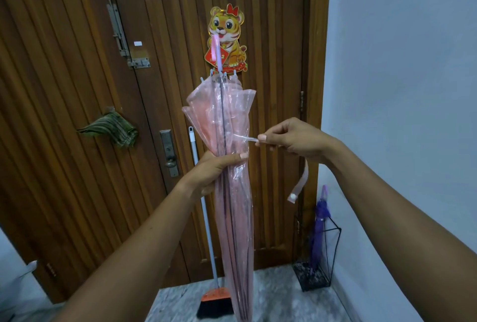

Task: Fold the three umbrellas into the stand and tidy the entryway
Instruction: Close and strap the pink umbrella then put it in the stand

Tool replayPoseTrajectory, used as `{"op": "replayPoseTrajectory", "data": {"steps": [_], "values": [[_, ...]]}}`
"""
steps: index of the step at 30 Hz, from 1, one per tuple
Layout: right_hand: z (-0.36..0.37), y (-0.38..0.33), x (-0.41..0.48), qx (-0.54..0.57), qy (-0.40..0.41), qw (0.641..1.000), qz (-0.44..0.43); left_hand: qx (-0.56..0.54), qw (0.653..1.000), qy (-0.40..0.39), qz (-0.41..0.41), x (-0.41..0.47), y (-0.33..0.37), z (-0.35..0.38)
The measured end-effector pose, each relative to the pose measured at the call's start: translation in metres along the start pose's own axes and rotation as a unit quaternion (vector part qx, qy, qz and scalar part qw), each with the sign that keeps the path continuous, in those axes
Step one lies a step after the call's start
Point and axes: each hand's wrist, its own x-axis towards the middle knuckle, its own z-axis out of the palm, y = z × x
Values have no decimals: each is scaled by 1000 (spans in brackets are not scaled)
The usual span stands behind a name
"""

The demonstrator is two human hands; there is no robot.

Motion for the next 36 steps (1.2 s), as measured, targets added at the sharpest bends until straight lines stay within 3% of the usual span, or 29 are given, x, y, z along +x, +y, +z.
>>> {"op": "replayPoseTrajectory", "data": {"steps": [3,7,12,16,21,25,28,31,34,36], "values": [[-1,6,0,30,-19,999,-2,-4,1000,-24,-8,-3,1,0],[-1,9,-1,38,31,998,-28,-11,1000,-22,-3,-5,3,-3],[-2,4,-2,68,35,997,6,-21,999,-30,-3,-8,4,-2],[5,5,-1,82,70,994,-31,-87,989,-113,-34,-18,7,2],[14,3,-1,142,27,989,-17,-234,952,-199,-5,-17,13,16],[17,8,-2,194,-28,980,-32,-226,921,-314,-30,-19,22,32],[14,8,-1,224,-62,972,-43,-242,908,-339,-50,-19,22,33],[15,0,-4,232,-25,970,-74,-197,927,-311,-76,-19,20,28],[13,-4,-3,131,112,981,-86,-94,977,-180,-63,-21,8,12],[14,-1,1,43,186,979,-69,-71,987,-134,-54,-25,2,16]]}}
